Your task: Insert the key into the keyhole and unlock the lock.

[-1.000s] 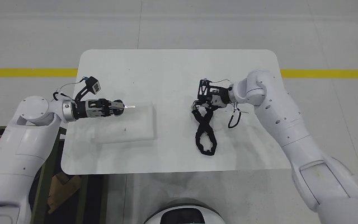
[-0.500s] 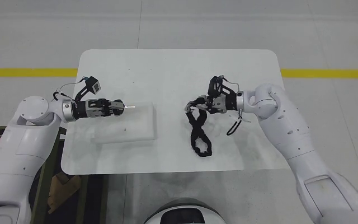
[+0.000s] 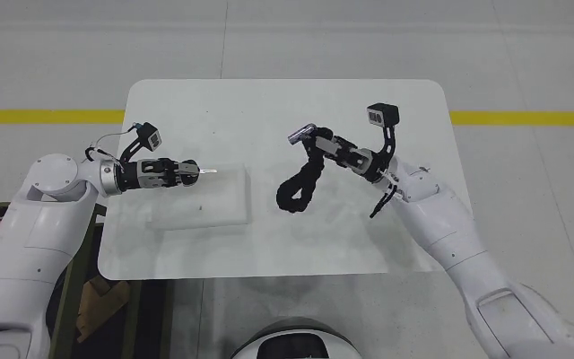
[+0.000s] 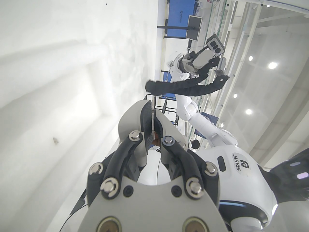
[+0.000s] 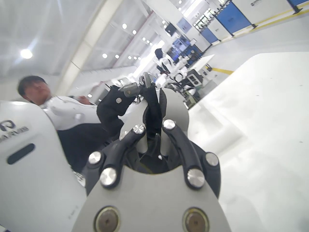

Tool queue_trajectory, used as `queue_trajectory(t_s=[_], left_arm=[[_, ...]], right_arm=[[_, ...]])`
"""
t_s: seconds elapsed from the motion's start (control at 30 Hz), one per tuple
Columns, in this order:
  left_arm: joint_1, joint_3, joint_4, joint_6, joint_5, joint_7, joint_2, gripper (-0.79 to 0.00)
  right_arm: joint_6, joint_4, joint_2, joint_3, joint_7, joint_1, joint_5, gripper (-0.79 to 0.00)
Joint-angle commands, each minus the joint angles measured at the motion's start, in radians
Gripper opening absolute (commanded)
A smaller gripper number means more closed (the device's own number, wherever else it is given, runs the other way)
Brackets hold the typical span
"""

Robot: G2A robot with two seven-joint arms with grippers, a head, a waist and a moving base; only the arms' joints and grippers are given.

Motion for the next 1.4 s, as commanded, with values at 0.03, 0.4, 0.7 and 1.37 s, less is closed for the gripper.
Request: queue_trajectory(t_s=[0.03,0.4,0.7,1.37], left_arm=[[0.0,0.0,0.0,0.0,0.0,0.0,0.0,-0.785],[0.16,-0.066,-0.186,-0.13,-0.016,0.182,-0.003,-0.785],[0.341,-0.085,-0.331,-0.403,0.135,0.579,-0.044,-0.785],[0.451,-0.09,-0.45,-0.363,0.267,0.681,-0.081,-0.785]], right_arm=[[0.037,0.001,0.002,0.004,0.031,0.017,0.069,-0.785],[0.113,-0.053,0.01,0.055,-0.102,-0.067,-0.055,-0.785],[0.415,-0.074,-0.043,0.008,-0.321,-0.081,-0.247,-0.785],[0.552,-0.198,-0.056,0.044,-0.259,-0.179,-0.447,-0.785]])
